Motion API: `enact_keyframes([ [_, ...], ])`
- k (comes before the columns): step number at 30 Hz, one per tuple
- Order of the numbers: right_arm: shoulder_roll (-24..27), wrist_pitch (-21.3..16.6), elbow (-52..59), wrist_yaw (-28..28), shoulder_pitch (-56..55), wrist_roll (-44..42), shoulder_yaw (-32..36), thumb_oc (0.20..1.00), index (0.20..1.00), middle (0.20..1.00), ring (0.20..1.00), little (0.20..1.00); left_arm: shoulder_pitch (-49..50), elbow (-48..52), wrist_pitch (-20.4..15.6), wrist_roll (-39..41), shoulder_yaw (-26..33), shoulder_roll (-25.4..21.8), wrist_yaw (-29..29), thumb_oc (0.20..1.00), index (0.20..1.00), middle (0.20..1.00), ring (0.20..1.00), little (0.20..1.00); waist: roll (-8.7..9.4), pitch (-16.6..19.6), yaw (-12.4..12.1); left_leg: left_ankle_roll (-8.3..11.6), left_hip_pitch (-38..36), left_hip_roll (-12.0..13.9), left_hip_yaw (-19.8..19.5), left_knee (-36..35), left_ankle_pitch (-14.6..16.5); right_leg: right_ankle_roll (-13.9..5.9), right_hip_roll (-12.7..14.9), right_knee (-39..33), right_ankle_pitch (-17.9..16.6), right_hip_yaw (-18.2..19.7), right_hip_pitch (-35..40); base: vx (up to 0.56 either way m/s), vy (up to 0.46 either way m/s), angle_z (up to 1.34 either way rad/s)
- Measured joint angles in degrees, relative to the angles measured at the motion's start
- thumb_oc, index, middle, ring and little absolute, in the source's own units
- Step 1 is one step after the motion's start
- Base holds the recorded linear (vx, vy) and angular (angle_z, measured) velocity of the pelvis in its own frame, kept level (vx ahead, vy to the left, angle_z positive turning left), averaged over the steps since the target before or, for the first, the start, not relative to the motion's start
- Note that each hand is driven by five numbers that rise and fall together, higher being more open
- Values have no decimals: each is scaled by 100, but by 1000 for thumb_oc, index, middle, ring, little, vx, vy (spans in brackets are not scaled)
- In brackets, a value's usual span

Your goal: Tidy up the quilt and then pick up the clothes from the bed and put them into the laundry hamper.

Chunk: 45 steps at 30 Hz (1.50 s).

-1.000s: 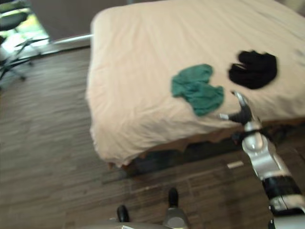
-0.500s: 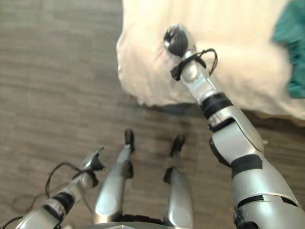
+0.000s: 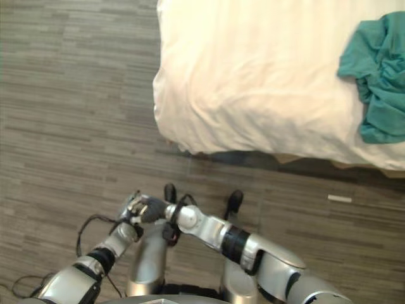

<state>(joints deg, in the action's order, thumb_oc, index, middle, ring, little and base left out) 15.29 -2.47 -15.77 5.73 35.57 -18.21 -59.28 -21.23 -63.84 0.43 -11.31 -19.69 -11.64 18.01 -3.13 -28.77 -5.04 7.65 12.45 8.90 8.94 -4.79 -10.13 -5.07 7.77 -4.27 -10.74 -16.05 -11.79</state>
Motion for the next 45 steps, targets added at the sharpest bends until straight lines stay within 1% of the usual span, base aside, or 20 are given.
enact_keyframes([
  [3,771,-328,529,-412,939,147,1162,200,200,200,200,200,133,-84,11,16,221,-266,36,1000,1000,1000,1000,1000,108,192,58,-4,-196,-29,166,-16,20,-52,51,42,-30,182,46,-35,-5,-29],
  [7,927,-862,261,-1499,2012,670,2801,200,200,200,200,200,304,-134,4,157,-175,-464,73,1000,1000,1000,1000,1000,167,420,226,-31,49,-66,323,1,17,-88,100,286,-58,396,-460,-89,-10,-26],
  [12,1166,-772,-2030,-2443,2040,1129,3486,200,200,200,200,200,263,112,-130,169,-477,-220,56,1000,1000,1000,1000,1000,146,386,296,-131,418,-105,452,5,-133,-32,168,681,-16,537,-1073,-69,9,-7],
  [13,1326,-480,-2193,-2613,1796,1096,3605,200,200,200,200,200,223,145,-153,169,-467,-184,52,1000,1000,1000,1000,1000,128,299,337,-147,450,-135,458,5,-142,-50,183,658,-30,547,-1107,20,59,-6],
  [18,1421,-586,-2064,-2818,-325,1031,5091,200,200,200,200,200,260,208,-63,62,-478,-201,-8,1000,1000,1000,1000,1000,57,43,421,-276,163,-195,610,6,-97,-89,223,658,-18,686,-895,49,81,-10],
  [24,939,-516,-2822,-2807,-3071,673,6370,200,200,200,200,200,294,109,129,-308,-448,-277,-157,1000,1000,1000,1000,1000,238,-24,1155,-250,-662,-242,860,3,259,-216,229,610,174,886,-226,146,94,-23],
  [25,800,-497,-3038,-2802,-3368,652,6552,492,492,492,492,492,372,276,132,-343,-481,-406,-176,1000,1000,1000,1000,1000,334,-11,1361,-234,-951,-278,1044,3,389,-276,189,609,219,961,-96,156,85,-65],
  [26,748,-469,-3106,-2800,-3480,652,6551,1000,1000,1000,1000,1000,482,440,121,-364,-548,-516,-172,1000,1000,1000,1000,1000,401,12,1405,-214,-1110,-248,1268,2,457,-292,227,655,348,863,-106,122,47,-105],
  [27,731,-431,-3170,-2801,-3480,648,6516,1000,1000,1000,1000,1000,616,598,87,-409,-568,-635,-166,1000,1000,1000,1000,1000,449,39,1330,-255,-1275,-155,1579,-11,495,-296,411,759,464,456,-138,357,84,-199],
  [28,688,-372,-3279,-2769,-3546,666,6351,1000,1000,1000,1000,1000,719,680,30,-530,-566,-751,-161,1000,1000,1000,1000,1000,484,178,1292,-256,-1509,41,2160,11,726,-131,755,1133,531,-775,-243,283,49,-199],
  [30,554,-347,-3523,-2665,-3769,717,6095,1000,1000,1000,1000,1000,748,639,-6,-548,-558,-900,-182,1000,1000,1000,1000,1000,539,494,1359,-79,-1797,205,2544,46,827,-132,1179,1904,709,-1680,-256,386,-37,-181],
  [32,288,-235,-4044,-2540,-3781,943,5625,1000,1000,1000,1000,1000,977,234,-32,-621,-443,-872,-223,1000,1000,1000,1000,1000,549,947,1339,86,-2135,416,2958,91,952,169,912,1860,697,-1680,-120,331,-142,-150],
  [34,170,-136,-4686,-2358,-3813,1173,5382,1000,1000,1000,1000,1000,1020,-62,-33,-768,-436,-580,-256,1000,1000,1000,1000,1000,246,1332,1430,40,-2272,806,2730,483,943,343,290,1770,988,-1308,-114,410,-296,-111],
  [36,-78,-10,-5055,-2293,-3548,1338,5291,1000,1000,1000,1000,1000,1061,-273,10,-793,-234,-583,-216,1000,1000,1000,1000,1000,519,1430,1212,127,-2106,1116,2347,1877,773,582,25,1649,935,-664,-69,184,-219,-177],
  [37,-129,-15,-4890,-2284,-3550,1395,5031,1000,1000,1000,1000,1000,1312,-264,90,-777,-1,-589,-181,1000,1000,1000,1000,1000,660,1512,1124,81,-1823,1233,1656,3003,231,742,-139,1343,917,-265,215,381,34,-175],
  [38,-86,-12,-4734,-2272,-3560,1447,4970,1000,1000,1000,1000,1000,1376,-187,94,-768,143,-506,-150,1000,1000,1000,1000,1000,700,1548,1126,236,-1542,1150,1072,3573,75,762,-150,1179,902,-94,344,529,85,-175],
  [39,8,55,-4730,-2276,-3497,1577,4634,1000,1000,1000,1000,1000,1390,-52,70,-696,186,-405,-58,1000,1000,1000,1000,1000,885,1567,975,345,-1026,397,-124,4230,629,734,-168,905,809,513,533,569,183,-184],
  [40,35,106,-4716,-2218,-3426,1670,4474,1000,1000,1000,1000,1000,1429,-30,-56,-665,178,-404,60,1000,1000,1000,1000,1000,1047,1620,685,134,-999,-477,-904,3894,1136,726,-126,706,707,1076,544,450,144,-230],
  [41,-37,27,-4834,-2197,-3147,1844,4340,1000,1000,1000,1000,1000,1431,-80,-66,-461,242,-376,124,1000,1000,1000,1000,1000,1088,1605,604,57,-541,-774,-1025,3840,1459,743,-196,184,542,1421,892,503,186,-197],
  [45,-168,27,-4985,-2180,-2958,2058,4148,1000,1000,1000,1000,1000,1386,-365,-100,-193,293,-164,192,1000,1000,1000,1000,1000,900,1673,311,16,-93,-459,-1074,1276,1292,672,-553,-72,645,2184,1269,488,186,-155],
])
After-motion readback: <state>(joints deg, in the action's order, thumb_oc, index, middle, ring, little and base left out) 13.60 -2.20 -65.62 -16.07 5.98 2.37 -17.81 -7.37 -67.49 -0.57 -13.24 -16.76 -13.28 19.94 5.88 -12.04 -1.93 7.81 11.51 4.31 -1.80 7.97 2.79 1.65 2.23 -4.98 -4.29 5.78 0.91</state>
